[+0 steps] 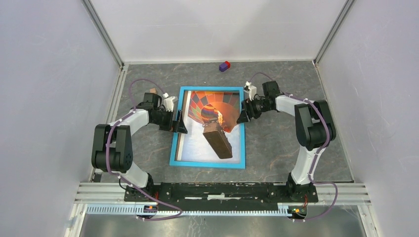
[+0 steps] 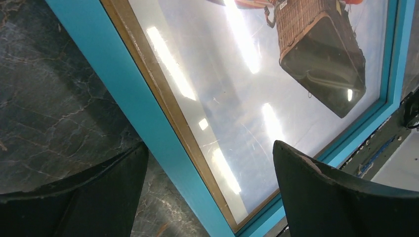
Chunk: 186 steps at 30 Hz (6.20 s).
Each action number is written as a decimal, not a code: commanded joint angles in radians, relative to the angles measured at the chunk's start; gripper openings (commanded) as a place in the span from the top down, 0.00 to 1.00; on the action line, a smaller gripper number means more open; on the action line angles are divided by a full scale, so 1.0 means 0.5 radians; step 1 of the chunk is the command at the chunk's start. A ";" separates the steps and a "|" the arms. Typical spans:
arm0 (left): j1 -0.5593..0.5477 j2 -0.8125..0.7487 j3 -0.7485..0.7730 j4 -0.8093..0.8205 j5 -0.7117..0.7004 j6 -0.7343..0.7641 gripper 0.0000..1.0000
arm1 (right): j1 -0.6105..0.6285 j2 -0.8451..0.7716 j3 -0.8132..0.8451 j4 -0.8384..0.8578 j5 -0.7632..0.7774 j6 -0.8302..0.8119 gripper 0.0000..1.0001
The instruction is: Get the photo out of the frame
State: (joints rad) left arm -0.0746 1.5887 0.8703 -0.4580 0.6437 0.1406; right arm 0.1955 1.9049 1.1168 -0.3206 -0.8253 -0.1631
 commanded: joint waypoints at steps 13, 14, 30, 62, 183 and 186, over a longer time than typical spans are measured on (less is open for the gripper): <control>-0.014 -0.070 -0.036 0.165 -0.520 -0.333 0.26 | 0.023 -0.240 0.020 -0.185 0.407 -0.133 0.14; -0.017 -0.055 -0.035 0.173 -0.565 -0.337 0.27 | 0.010 -0.279 -0.004 -0.195 0.425 -0.139 0.13; -0.188 0.204 0.091 0.153 -0.683 -0.333 0.32 | -0.068 -0.423 -0.271 -0.332 0.024 -0.175 0.16; 0.053 0.421 0.219 0.055 -0.027 -0.441 0.98 | -0.089 -0.482 -0.270 -0.372 0.014 -0.220 0.17; 0.449 0.363 0.137 0.321 -0.236 -0.418 0.33 | 0.296 0.014 -0.166 0.341 1.144 0.213 0.70; 0.439 0.371 0.137 0.319 -0.237 -0.410 0.33 | 0.317 0.014 -0.136 0.320 1.132 0.210 0.67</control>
State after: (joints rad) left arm 0.1490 1.7519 0.9607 -0.3065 0.5983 -0.0998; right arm 0.3305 1.8568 1.0462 -0.0559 -0.2813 -0.0429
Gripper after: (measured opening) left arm 0.663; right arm 0.310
